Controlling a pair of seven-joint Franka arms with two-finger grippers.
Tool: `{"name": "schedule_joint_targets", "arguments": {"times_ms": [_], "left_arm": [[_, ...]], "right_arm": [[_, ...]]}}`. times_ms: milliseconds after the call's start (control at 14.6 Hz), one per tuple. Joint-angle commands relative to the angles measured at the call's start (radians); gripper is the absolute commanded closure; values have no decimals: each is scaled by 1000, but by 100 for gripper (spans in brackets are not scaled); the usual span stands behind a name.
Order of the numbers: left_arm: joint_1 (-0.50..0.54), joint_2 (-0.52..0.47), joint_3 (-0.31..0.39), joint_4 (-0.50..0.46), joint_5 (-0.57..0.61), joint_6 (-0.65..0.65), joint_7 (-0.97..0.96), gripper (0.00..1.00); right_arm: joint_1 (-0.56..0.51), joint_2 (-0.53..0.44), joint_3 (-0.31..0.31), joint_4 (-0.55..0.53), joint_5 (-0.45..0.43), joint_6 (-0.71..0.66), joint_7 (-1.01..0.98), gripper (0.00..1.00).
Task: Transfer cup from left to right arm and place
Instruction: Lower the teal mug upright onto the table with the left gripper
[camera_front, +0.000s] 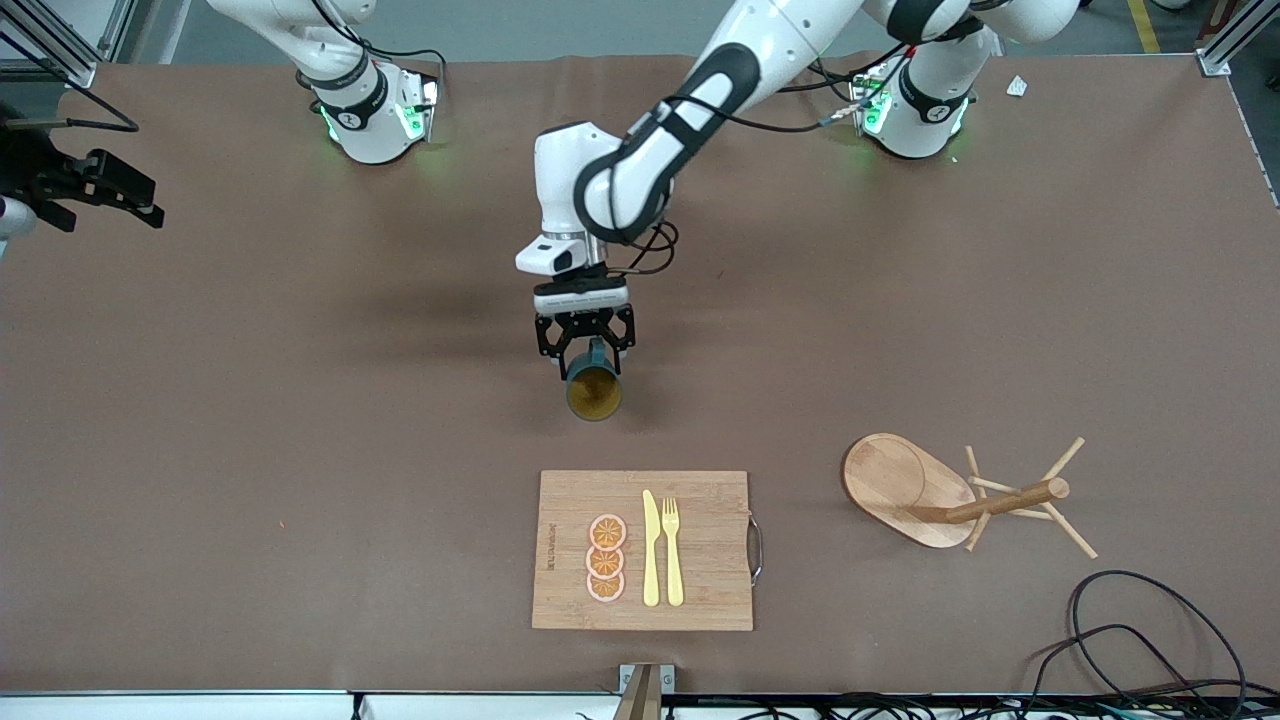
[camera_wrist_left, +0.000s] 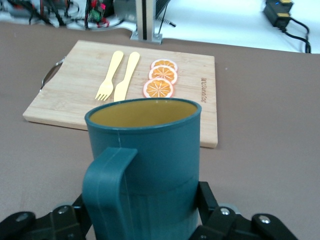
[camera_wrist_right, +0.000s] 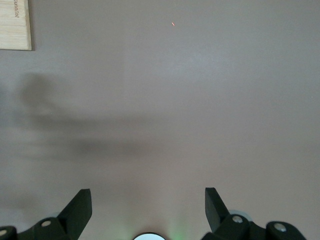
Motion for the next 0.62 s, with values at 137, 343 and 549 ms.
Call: {"name": "schedule_joint_targets", "arguments": {"times_ms": [137, 343, 549], "left_arm": [[-104, 117, 49, 35, 259, -138, -202, 53], [-113, 176, 49, 33, 460, -185, -426, 52], [-122, 228, 47, 33, 561, -222, -491, 39]], "right_arm": [[8, 4, 0, 13, 9, -10, 4, 0], [9, 0, 0, -9, 10, -13, 4, 0], [11, 0, 0, -15, 10, -11, 4, 0]]}}
